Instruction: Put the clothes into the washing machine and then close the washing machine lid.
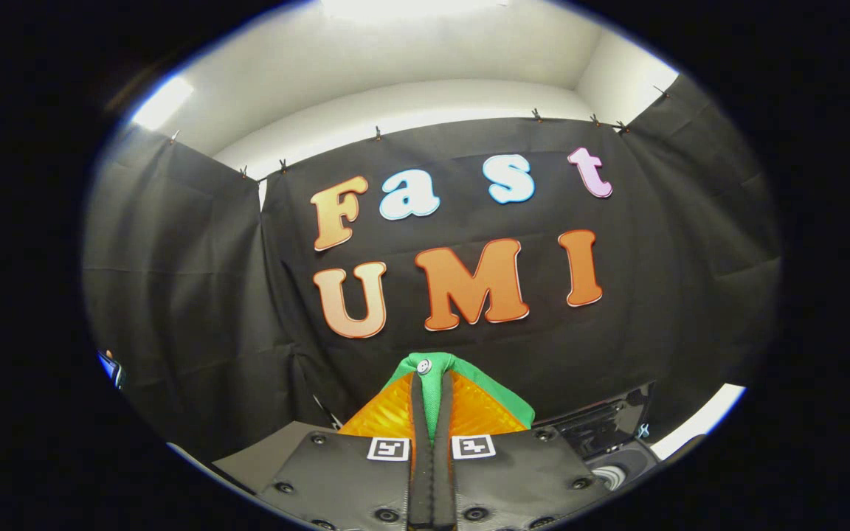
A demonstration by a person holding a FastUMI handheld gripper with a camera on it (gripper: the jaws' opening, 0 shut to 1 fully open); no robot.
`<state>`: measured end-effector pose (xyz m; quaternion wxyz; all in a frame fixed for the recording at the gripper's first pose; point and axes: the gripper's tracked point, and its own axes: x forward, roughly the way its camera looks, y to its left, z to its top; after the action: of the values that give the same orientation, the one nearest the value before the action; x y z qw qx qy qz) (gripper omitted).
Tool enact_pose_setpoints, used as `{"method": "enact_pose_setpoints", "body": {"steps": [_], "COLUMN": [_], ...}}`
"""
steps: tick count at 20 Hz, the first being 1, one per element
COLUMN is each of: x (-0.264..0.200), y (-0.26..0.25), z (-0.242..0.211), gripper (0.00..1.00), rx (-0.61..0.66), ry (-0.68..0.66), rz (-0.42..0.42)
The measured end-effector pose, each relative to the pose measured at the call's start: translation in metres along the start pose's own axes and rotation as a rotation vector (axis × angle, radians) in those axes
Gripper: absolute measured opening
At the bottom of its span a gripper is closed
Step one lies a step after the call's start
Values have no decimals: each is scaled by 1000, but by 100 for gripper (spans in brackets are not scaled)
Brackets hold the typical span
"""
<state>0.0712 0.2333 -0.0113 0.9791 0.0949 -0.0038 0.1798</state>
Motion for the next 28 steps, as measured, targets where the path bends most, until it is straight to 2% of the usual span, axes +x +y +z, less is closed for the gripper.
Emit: {"method": "enact_pose_setpoints", "body": {"steps": [6,10,18,28], "x": [-2,-4,7,41], "y": [-118,-179,-258,-280], "z": [6,-18,-157,-345], "gripper": [8,8,8,8], "rx": [-23,-46,-23,8], "ry": [15,79,313,616], "rz": [-35,-55,-98,-86]}}
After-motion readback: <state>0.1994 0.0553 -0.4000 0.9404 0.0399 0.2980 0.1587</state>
